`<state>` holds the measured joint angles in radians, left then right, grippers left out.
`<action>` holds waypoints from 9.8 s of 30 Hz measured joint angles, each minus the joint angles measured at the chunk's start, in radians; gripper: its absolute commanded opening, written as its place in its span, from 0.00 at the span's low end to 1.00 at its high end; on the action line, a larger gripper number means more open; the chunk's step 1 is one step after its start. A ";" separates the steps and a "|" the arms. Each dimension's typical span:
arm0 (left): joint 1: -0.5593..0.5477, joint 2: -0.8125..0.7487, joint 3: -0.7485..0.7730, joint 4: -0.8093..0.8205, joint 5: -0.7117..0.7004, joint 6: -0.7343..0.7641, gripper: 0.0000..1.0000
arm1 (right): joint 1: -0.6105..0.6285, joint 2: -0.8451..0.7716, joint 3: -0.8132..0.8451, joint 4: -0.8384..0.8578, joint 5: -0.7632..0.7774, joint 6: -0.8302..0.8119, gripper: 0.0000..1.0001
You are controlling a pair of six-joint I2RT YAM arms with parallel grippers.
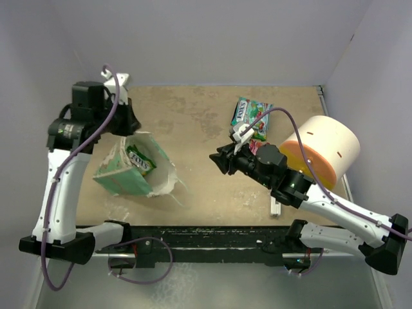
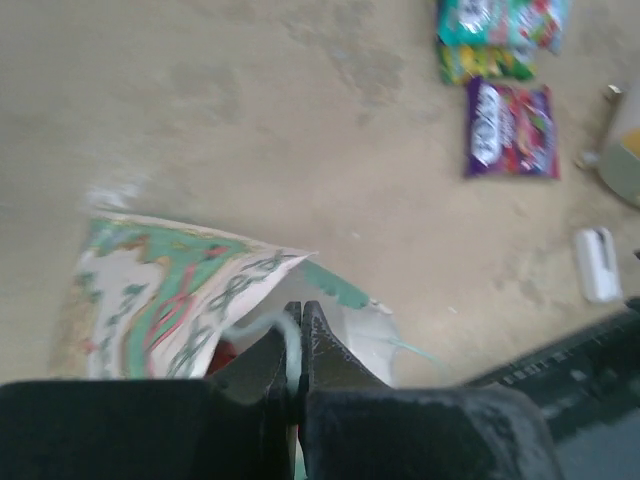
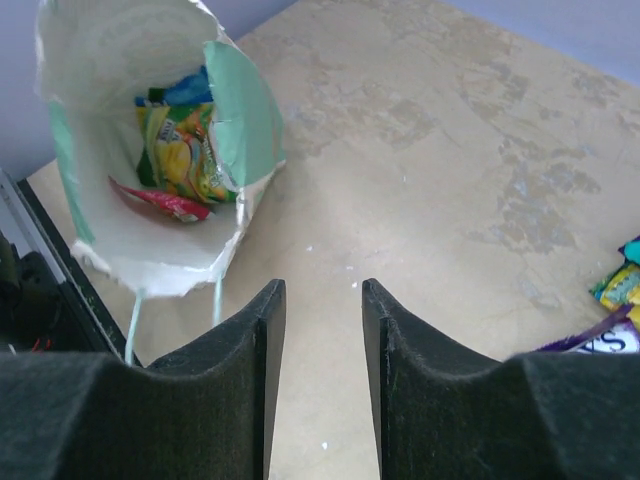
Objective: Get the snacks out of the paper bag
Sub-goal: Adjust the paper bag at the center of the board, then take out the snack from the paper bag, then place the snack at the center of the board, then take out the snack from the paper bag.
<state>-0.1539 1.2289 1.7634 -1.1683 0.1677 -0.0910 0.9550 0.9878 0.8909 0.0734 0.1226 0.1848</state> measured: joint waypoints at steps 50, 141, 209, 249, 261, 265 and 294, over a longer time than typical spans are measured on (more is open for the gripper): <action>-0.806 -0.299 -0.645 0.374 -0.208 -0.693 0.00 | 0.034 0.235 -0.478 0.573 -0.378 -0.410 0.66; -0.806 -0.280 -0.439 0.105 -0.569 -0.682 0.00 | -0.393 0.050 0.071 -0.319 -0.020 -0.457 0.00; -0.806 -0.274 -0.425 0.090 -0.560 -0.683 0.00 | -0.387 0.051 -0.074 -0.263 -0.389 -0.768 0.65; -0.806 -0.294 -0.459 -0.045 -0.485 -0.889 0.00 | 0.164 0.612 -0.026 0.087 -0.502 -1.376 0.53; -0.806 -0.289 -0.459 -0.036 -0.476 -0.856 0.00 | 0.183 0.753 0.060 0.059 -0.465 -1.437 0.47; -0.806 -0.289 -0.459 -0.028 -0.470 -0.846 0.00 | 0.192 0.773 0.063 0.063 -0.449 -1.425 0.33; -0.806 -0.288 -0.487 0.098 -0.457 -0.754 0.00 | 0.203 0.174 -0.086 -0.165 -0.598 -1.000 0.00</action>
<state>-0.9604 0.9409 1.2766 -1.0702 -0.2890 -0.8448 1.1584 1.1618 0.8047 -0.0914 -0.4755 -0.8154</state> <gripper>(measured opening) 0.007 0.012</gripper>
